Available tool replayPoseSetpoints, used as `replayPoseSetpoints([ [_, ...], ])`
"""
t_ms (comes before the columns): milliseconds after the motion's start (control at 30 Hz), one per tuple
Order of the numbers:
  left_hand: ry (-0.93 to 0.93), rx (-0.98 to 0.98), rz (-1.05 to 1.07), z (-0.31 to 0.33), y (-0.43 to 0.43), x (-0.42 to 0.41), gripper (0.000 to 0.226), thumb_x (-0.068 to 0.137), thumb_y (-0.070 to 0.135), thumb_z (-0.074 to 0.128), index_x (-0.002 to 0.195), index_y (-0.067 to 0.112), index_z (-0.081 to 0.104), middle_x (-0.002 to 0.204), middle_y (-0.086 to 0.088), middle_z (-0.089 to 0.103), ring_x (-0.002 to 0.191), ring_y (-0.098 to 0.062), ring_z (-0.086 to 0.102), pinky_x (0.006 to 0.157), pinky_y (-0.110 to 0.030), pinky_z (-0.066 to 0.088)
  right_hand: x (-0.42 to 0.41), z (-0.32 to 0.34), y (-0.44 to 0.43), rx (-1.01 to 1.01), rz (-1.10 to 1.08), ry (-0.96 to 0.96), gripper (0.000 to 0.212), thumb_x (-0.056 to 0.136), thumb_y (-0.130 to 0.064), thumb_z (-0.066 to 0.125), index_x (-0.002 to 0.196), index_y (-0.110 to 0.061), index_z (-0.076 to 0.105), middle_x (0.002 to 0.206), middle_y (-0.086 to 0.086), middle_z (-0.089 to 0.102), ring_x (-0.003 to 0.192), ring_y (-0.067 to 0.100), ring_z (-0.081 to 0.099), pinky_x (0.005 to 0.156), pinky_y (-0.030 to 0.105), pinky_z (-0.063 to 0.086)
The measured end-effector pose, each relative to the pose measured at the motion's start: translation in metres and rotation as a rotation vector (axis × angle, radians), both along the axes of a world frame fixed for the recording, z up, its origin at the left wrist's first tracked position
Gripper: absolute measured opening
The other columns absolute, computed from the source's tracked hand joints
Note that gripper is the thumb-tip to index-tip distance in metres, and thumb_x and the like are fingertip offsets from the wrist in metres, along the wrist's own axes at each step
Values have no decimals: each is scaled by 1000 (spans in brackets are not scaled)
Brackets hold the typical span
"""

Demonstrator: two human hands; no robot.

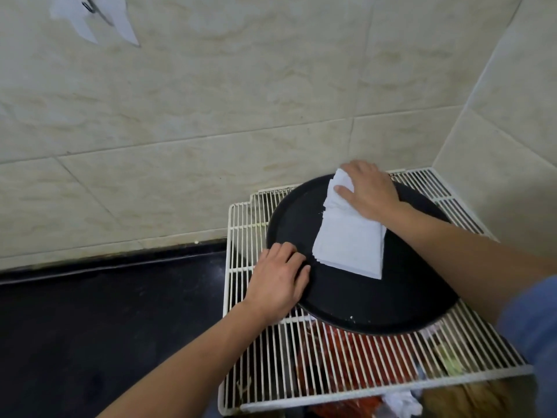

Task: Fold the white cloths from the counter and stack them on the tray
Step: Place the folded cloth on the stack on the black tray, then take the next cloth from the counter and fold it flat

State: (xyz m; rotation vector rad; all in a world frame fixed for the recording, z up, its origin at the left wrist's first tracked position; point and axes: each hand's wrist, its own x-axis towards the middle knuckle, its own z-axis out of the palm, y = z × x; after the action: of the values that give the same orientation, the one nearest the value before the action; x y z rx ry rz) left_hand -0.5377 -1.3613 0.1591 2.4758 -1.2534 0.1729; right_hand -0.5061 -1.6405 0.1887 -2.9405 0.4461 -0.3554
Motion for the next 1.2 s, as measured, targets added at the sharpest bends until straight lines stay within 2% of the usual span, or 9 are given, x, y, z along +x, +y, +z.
replayPoseSetpoints([
  [133,-12,-5,-4,-2,0,0,32,96,37,36,100,18,61,100,3,51,90,-16,45,82,-33,41,-1,-20,0,54,21,163,64,97,-54,31,150,-19,23,154,6,29,140,28,28,112,47,25],
  [267,-25,33,-29,0,0,1,31,94,35,37,101,17,60,101,1,51,90,-17,45,82,-33,40,-1,-11,2,59,30,231,64,98,-53,28,151,-18,19,156,8,25,142,29,24,113,48,24],
  [333,-30,69,-63,6,2,2,30,92,35,40,104,17,61,102,1,52,92,-18,47,83,-35,42,-4,-1,7,67,7,252,63,98,-52,32,150,-18,23,154,10,26,140,31,26,111,49,27],
  [433,-62,41,-98,20,16,3,24,90,29,51,107,17,61,103,0,54,94,-18,49,85,-34,43,-7,24,24,27,-36,184,54,97,-48,40,140,-16,41,145,13,37,131,35,36,104,48,35],
  [567,-138,32,-43,40,74,5,20,88,26,54,103,16,61,96,-1,58,89,-20,53,76,-31,41,-8,61,82,-20,13,60,41,95,-41,48,125,-15,57,130,11,51,118,33,48,92,42,44],
  [700,-69,104,110,46,173,2,21,90,27,51,102,13,61,96,-6,60,90,-27,58,67,-34,41,-14,79,180,-24,149,11,36,94,-39,50,118,-15,62,122,12,59,110,33,56,85,40,46],
  [933,38,309,393,33,404,-35,21,91,32,45,100,16,55,101,-3,60,93,-28,60,71,-37,48,-21,59,421,7,456,46,25,90,-38,55,105,-21,67,107,10,68,99,33,61,80,37,49],
  [1067,92,314,604,25,527,-69,18,91,32,46,97,18,55,102,-2,61,96,-28,59,72,-35,44,-29,39,555,-4,676,107,24,91,-40,53,101,-22,66,101,4,66,94,29,61,76,37,51],
  [1200,110,297,849,22,645,-106,16,89,32,46,92,19,56,97,-2,62,92,-29,61,70,-35,46,-27,24,684,-49,904,140,24,92,-41,50,103,-24,63,104,-1,61,96,25,60,72,35,46],
])
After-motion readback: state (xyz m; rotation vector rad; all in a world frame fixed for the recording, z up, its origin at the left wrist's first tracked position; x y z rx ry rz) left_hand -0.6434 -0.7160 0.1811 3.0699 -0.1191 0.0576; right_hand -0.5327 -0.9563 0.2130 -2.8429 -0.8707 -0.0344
